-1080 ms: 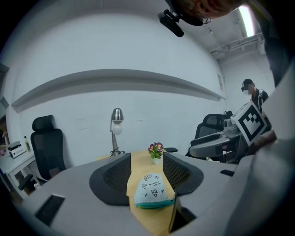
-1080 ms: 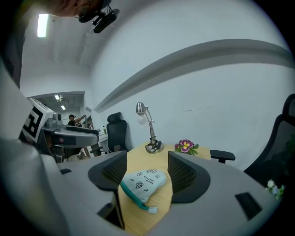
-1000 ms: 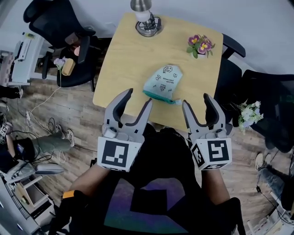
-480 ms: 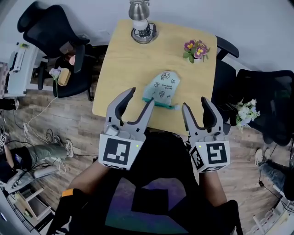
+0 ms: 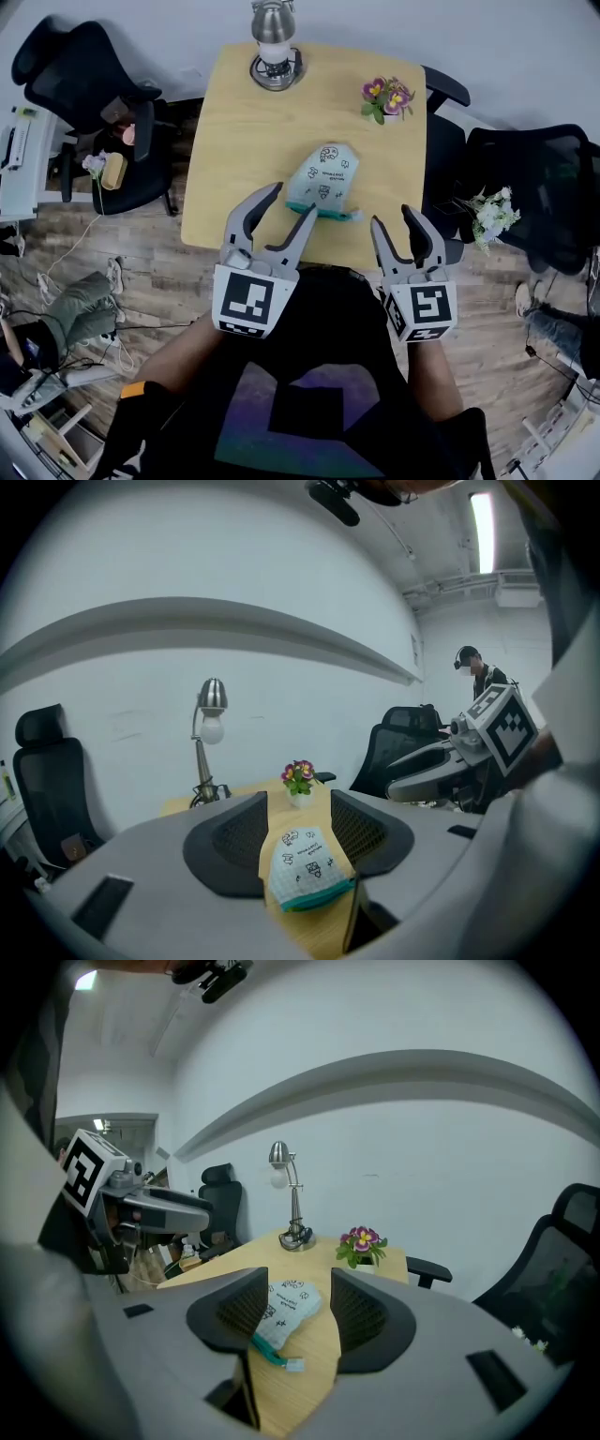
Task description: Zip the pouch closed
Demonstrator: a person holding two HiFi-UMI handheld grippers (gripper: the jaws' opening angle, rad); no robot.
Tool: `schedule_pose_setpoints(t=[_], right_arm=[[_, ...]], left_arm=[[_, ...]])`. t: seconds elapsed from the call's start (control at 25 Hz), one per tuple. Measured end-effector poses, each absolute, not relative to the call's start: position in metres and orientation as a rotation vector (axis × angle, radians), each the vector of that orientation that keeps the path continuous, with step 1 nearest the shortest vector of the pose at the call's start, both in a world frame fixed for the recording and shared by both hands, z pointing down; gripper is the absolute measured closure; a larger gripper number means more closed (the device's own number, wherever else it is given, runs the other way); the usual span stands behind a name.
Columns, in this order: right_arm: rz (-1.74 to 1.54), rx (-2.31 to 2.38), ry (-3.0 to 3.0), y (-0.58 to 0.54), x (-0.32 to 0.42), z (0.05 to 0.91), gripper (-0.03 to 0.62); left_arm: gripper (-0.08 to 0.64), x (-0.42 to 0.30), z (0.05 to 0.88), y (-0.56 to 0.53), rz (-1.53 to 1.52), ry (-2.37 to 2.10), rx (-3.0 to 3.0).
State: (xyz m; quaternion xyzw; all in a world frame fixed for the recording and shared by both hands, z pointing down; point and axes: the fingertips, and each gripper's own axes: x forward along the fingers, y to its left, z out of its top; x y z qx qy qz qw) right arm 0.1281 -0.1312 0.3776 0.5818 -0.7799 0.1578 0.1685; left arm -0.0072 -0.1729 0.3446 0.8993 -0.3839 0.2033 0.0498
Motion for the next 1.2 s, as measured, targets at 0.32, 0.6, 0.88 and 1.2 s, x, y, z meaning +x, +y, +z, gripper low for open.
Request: schedule_pose_setpoints(t=[0.32, 0.6, 0.88, 1.2], right_arm=[[0.416, 1.373, -2.170, -0.126, 0.114, 0.436, 0.385], [0.367, 1.104, -2.107, -0.119, 0.105, 0.501, 0.391], [0.301, 0.914, -2.089, -0.121, 0.097, 0.537, 0.405], [0.290, 0.758, -2.098, -0.124, 0.091, 0.560, 0.452]], left_arm=[[0.345, -0.009, 0.403, -0.170, 0.763, -1.074, 2.667], [0.345, -0.012, 0.451, -0.164, 0.863, -1.022, 2.611], [0.348, -0.025, 0.487, -0.168, 0.899, -1.061, 2.506], [0.350, -0.037, 0.502, -0.169, 0.937, -1.093, 2.455]])
